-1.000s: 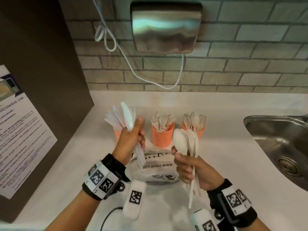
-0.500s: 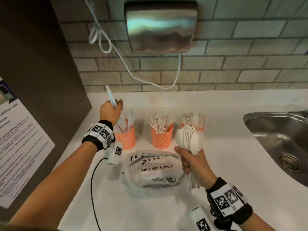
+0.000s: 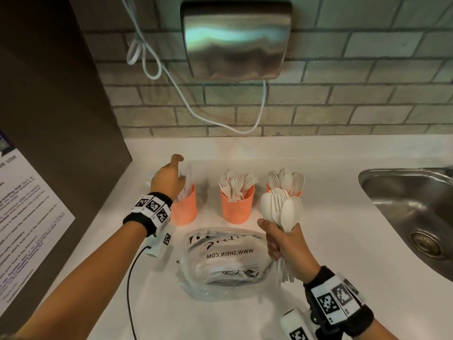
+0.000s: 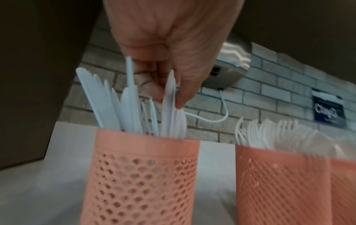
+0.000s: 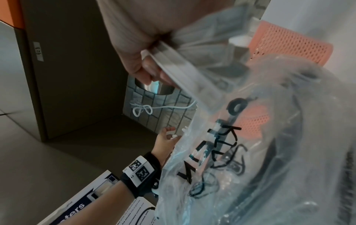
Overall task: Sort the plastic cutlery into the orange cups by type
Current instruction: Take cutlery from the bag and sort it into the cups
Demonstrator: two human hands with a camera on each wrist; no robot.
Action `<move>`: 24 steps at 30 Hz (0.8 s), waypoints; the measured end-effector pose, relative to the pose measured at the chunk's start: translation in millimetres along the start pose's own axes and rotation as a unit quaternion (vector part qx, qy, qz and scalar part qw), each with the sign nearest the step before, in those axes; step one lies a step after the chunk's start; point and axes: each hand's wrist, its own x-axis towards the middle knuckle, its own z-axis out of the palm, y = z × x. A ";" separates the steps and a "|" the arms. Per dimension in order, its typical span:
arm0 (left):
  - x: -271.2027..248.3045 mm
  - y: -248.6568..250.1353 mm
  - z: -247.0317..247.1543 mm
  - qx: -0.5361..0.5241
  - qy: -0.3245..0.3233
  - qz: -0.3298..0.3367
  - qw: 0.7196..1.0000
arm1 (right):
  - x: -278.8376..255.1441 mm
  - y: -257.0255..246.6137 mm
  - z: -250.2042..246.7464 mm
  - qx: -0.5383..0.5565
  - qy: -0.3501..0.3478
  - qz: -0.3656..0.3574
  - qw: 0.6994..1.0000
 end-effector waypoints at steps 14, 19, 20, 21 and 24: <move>-10.5 -7.7 25.9 0.224 0.001 0.064 0.972 | -4.1 -0.3 5.4 -0.034 -0.085 -0.042 0.995; -22.1 10.7 5.9 0.112 0.050 0.081 0.989 | -4.1 -1.3 4.9 0.059 -0.150 0.014 0.987; -27.8 21.9 -2.8 0.026 0.068 0.101 0.992 | -3.8 -1.5 6.2 0.064 -0.149 0.015 0.987; -36.4 35.0 -12.4 -0.086 0.058 0.106 0.989 | -2.9 -0.9 7.3 0.061 -0.142 0.011 0.988; -75.8 74.3 -34.1 -0.407 -0.118 0.076 0.903 | -0.3 2.4 11.6 0.030 -0.106 -0.008 0.994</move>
